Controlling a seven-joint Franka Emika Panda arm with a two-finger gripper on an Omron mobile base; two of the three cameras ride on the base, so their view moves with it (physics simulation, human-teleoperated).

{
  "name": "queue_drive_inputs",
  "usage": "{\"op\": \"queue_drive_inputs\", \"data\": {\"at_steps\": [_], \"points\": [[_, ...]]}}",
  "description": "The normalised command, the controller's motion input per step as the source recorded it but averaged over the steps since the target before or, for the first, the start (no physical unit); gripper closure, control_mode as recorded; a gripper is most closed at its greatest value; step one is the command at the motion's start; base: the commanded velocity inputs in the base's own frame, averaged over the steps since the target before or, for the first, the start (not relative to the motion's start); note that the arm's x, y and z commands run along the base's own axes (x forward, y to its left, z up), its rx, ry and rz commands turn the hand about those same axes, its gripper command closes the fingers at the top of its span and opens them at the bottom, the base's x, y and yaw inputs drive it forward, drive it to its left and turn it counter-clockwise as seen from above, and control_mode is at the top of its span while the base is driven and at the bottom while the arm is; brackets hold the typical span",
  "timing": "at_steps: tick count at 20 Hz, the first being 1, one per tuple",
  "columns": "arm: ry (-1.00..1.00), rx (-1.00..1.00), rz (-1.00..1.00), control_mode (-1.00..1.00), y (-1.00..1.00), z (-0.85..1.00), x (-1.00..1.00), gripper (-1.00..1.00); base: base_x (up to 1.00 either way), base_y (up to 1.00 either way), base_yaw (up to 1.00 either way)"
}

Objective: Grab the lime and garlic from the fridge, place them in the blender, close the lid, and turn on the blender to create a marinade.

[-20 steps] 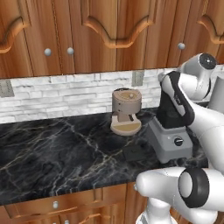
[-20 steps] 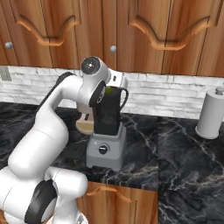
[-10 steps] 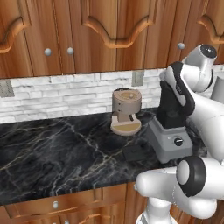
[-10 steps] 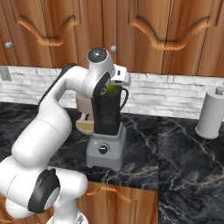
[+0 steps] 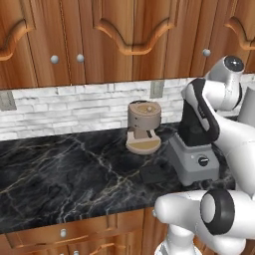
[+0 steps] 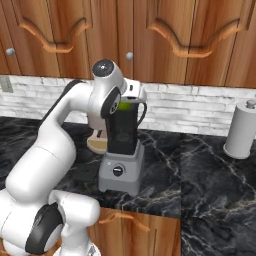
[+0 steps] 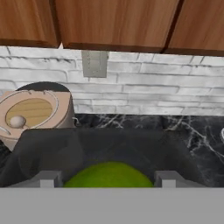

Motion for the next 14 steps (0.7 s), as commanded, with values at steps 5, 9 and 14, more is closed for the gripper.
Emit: {"op": "queue_drive_inputs", "data": {"at_steps": [5,9,14], "points": [[0.02,-0.04,0.00,-1.00,0.00,-0.52,-0.18,-1.00,0.00,0.00,0.00],[0.01,0.00,0.00,-1.00,0.00,-0.12,-0.09,-1.00,0.00,0.00,0.00],[-0.01,0.00,0.00,-1.00,0.00,0.00,-0.16,-1.00,0.00,0.00,0.00]]}}
